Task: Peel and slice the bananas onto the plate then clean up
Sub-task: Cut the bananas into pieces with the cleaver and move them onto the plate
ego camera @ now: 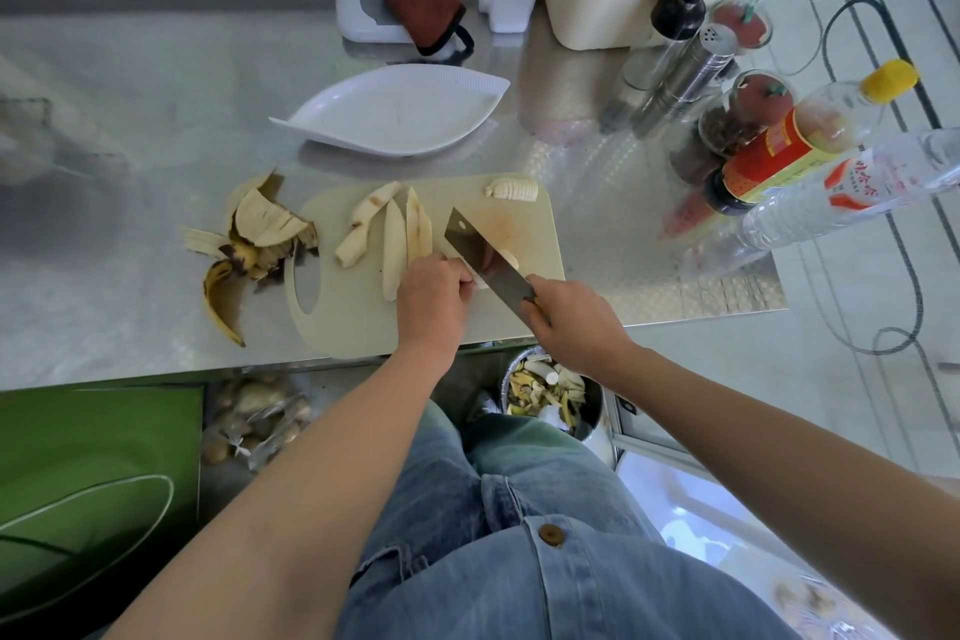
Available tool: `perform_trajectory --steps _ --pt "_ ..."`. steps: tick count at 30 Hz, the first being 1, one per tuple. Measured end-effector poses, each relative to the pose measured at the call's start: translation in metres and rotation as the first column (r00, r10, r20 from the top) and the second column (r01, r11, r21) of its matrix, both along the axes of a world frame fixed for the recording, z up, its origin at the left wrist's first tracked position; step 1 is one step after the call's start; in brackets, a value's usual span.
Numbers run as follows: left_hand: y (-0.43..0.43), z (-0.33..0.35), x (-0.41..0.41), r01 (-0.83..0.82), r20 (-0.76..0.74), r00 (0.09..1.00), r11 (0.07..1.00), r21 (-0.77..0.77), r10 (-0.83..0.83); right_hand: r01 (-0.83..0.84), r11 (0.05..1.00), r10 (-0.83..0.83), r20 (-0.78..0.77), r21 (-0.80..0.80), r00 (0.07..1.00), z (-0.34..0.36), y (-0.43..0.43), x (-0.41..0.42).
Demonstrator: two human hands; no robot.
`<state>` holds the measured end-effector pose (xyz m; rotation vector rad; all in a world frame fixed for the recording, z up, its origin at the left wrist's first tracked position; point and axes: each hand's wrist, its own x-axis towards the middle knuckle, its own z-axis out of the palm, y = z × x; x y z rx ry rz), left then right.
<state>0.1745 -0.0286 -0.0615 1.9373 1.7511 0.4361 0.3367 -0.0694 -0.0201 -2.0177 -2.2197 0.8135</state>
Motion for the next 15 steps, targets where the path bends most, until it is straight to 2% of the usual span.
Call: perform_trajectory --steps 15 --pt "-0.0002 -0.0004 0.0002 0.001 -0.005 1.0 1.0 0.002 -0.001 -0.003 1.0 0.005 0.071 -0.027 0.997 -0.0043 -0.002 -0.0048"
